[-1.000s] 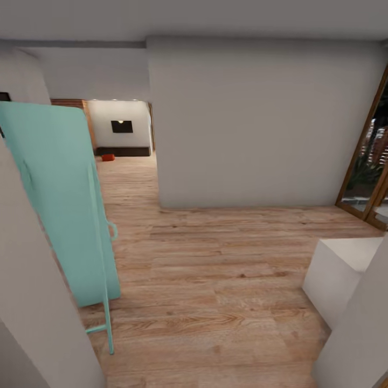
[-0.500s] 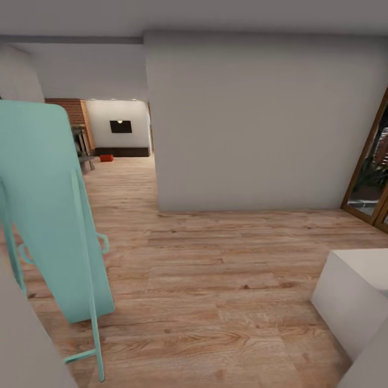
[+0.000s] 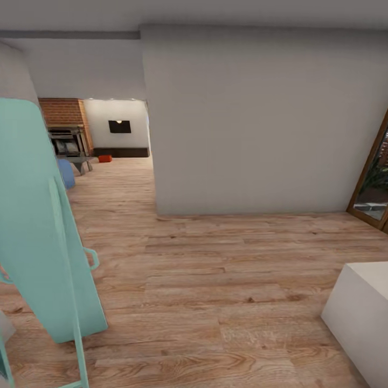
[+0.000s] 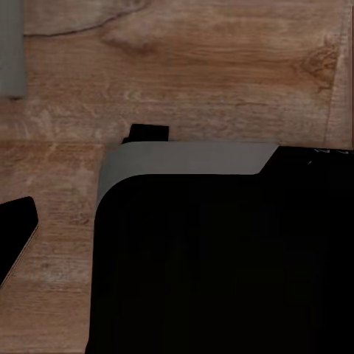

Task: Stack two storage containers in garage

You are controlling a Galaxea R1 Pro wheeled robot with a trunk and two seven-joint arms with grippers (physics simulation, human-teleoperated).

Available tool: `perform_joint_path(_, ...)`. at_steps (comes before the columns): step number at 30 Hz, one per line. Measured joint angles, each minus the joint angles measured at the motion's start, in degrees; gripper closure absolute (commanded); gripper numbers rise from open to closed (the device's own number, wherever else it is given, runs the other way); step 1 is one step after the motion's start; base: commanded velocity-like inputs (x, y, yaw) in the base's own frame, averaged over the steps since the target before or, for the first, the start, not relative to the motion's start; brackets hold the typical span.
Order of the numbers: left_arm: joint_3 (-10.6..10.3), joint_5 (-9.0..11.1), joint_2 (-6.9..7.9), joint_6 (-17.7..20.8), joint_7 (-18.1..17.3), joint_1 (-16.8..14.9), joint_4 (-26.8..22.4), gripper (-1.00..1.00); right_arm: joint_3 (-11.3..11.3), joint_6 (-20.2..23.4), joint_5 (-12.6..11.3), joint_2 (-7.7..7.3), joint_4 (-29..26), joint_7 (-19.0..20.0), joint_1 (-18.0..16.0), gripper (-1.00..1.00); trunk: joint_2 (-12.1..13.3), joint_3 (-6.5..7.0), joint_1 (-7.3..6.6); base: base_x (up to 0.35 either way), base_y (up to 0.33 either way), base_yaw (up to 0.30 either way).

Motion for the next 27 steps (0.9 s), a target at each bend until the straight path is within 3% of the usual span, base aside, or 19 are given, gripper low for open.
perform_joint_path(27,0.0,0.0,0.0,0.0,0.0,0.0,0.0,-1.0,0.0,0.0,0.0,0.0,0.0,0.0,0.0,-1.0,0.0,0.0,0.0,0.337,0.0,0.0)
